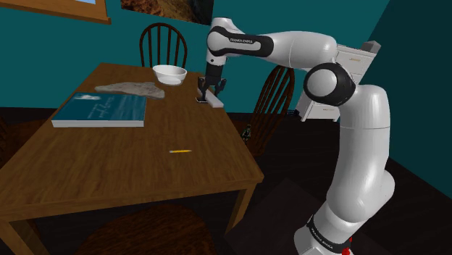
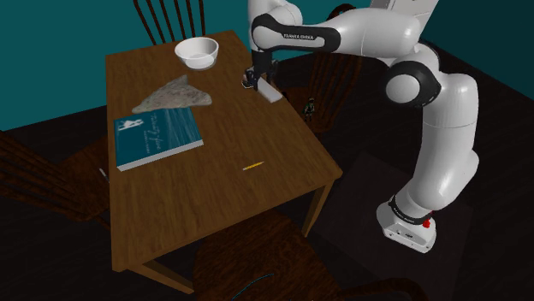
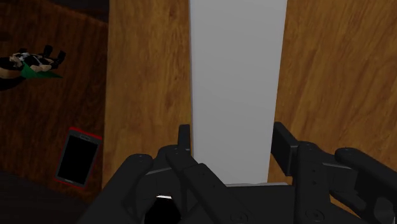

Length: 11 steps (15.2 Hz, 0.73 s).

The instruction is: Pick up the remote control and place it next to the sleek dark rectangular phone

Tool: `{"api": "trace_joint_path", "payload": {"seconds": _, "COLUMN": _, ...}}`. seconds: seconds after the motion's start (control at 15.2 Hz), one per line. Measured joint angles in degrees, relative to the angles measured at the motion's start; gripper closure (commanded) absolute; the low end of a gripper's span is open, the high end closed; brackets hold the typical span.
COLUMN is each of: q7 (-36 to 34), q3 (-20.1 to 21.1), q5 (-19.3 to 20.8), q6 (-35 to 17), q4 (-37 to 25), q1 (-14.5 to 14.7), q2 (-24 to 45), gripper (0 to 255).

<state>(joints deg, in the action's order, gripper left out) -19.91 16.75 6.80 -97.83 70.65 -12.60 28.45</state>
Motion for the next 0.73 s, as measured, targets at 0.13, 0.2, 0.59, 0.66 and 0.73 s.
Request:
{"api": "trace_joint_path", "payload": {"seconds": 0.13, "q7": 0.98, "q3": -0.33, "q5": 0.1, "q6": -0.55, "q4": -0.33, "q1": -0.64, "q2": 0.91, "gripper": 255}}
{"api": "trace_joint_path", "payload": {"seconds": 0.2, "q7": 1.15, "q3": -0.37, "q5": 0.06, "q6": -1.34, "q4": 0.63, "q1": -0.87, "q2": 0.75, "gripper": 255}}
{"api": "trace_joint_path", "payload": {"seconds": 0.59, "q7": 1.18, "q3": -0.51, "q5": 0.18, "q6": -5.78, "q4": 4.72, "q1": -1.24, "q2": 1.13, "gripper": 255}}
{"api": "trace_joint_path", "payload": {"seconds": 0.66, "q7": 1.13, "q3": -0.51, "q5": 0.18, "q6": -6.53, "q4": 5.51, "q1": -1.28, "q2": 1.09, "gripper": 255}}
{"api": "trace_joint_path", "payload": {"seconds": 0.73, "q7": 1.04, "q3": -0.51, "q5": 0.21, "q6": -7.34, "q4": 6.36, "q1": -1.29, "q2": 1.06, "gripper": 255}}
